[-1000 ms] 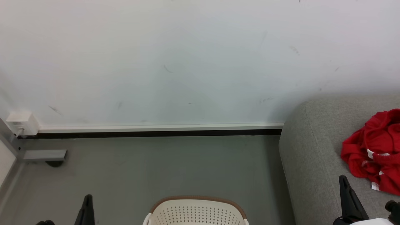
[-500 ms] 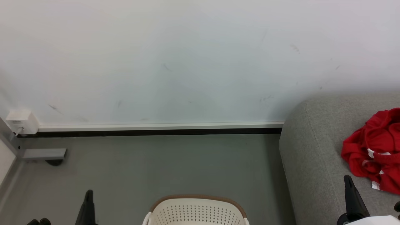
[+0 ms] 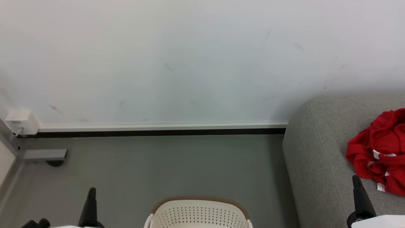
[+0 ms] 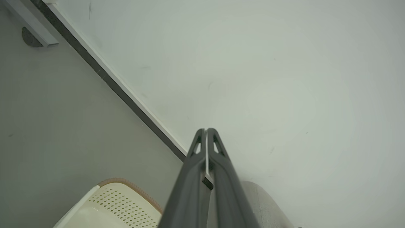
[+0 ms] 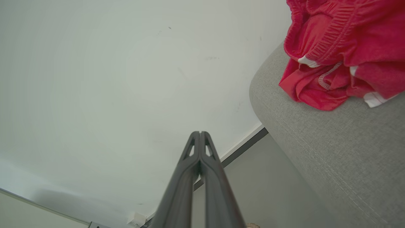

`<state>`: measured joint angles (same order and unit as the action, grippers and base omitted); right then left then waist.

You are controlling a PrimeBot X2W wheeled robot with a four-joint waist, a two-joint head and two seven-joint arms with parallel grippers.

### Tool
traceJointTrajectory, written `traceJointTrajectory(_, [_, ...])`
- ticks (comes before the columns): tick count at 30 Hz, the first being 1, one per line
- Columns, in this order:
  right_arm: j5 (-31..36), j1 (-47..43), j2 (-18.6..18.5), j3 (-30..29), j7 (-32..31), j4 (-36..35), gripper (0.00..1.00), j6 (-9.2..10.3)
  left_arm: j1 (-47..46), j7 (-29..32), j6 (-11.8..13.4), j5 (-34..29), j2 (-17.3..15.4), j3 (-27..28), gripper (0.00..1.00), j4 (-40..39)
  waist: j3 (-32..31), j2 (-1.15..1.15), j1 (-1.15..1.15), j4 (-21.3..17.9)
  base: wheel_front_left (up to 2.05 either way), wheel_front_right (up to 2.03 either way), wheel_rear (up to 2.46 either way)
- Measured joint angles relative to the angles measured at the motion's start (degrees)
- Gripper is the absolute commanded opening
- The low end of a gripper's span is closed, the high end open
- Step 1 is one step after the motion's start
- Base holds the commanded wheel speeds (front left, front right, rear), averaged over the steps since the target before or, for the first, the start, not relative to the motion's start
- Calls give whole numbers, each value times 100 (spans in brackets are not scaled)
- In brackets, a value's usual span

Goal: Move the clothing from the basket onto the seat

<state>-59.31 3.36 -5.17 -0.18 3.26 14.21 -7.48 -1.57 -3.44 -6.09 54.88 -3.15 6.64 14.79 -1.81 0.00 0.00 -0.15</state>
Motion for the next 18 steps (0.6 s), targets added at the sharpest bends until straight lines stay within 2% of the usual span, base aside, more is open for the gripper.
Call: traceJointTrajectory(18, [-975,84,76,-189,-293,-1,0,0,-145,298,-44,1109,11,-1,0,-16,47,0,0,3,0,0,0])
